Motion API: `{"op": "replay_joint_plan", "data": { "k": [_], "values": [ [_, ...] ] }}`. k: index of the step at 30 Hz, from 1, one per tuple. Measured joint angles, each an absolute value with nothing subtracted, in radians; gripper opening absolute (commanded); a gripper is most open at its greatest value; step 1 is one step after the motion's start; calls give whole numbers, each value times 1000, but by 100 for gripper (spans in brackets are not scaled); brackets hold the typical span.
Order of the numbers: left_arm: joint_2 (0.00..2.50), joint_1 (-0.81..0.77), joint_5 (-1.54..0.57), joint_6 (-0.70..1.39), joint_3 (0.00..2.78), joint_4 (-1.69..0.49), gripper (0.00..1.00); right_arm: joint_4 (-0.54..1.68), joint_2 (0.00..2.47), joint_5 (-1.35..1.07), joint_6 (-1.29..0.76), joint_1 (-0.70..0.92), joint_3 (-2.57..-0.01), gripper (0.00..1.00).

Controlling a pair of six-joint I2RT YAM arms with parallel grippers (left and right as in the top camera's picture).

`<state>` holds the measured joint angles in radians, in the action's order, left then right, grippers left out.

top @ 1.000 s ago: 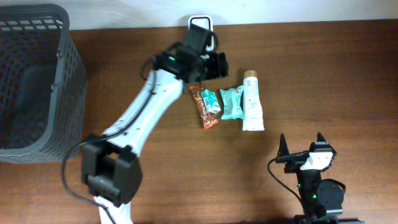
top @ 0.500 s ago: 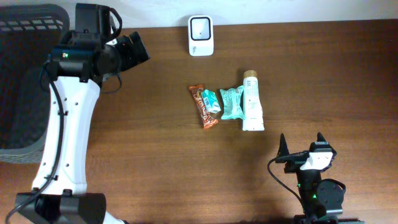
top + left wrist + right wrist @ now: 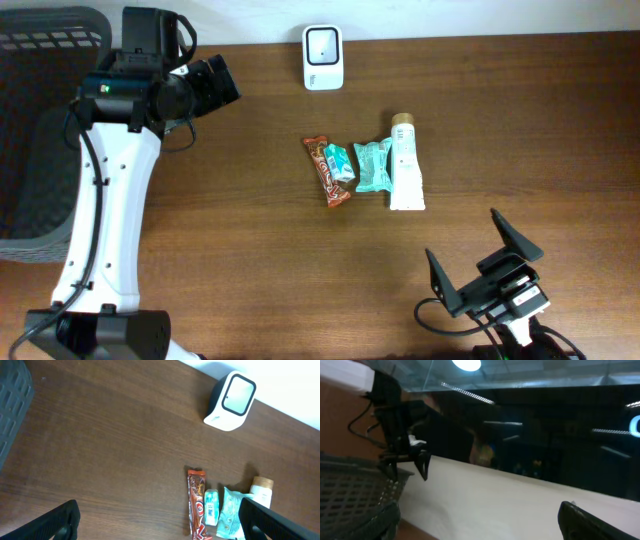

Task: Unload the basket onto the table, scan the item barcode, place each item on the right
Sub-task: 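Raise the left gripper aside and reach the right gripper to the tube, then grasp the white tube with the right gripper and lift it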

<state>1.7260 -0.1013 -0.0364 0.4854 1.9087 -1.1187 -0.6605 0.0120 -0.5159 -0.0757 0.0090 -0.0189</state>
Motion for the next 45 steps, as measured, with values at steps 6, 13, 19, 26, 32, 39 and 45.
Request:
{"op": "replay_joint_plan", "data": {
  "k": [6, 13, 19, 26, 32, 39, 45],
  "values": [
    [1726, -101, -33, 485, 1909, -1115, 99, -319, 201, -401, 37, 9, -341, 99],
    [1726, -101, -33, 485, 1909, -1118, 99, 691, 1034, -408, 250, 8, -1260, 99],
    [1726, -101, -33, 485, 1909, -1119, 99, 931, 1473, -557, 270, 8, -1515, 99],
    [1726, -101, -33, 485, 1909, -1119, 99, 859, 1831, -590, 139, 11, -1518, 69],
    [1726, -101, -33, 485, 1909, -1119, 99, 845, 1964, -605, 102, 71, -1518, 4],
    [1726, -101, -33, 485, 1909, -1119, 99, 846, 2044, -460, -43, 91, -1518, 4],
    [1726, -101, -33, 485, 1909, -1119, 99, 836, 2083, -370, -83, 150, -1518, 4]
  ]
}}
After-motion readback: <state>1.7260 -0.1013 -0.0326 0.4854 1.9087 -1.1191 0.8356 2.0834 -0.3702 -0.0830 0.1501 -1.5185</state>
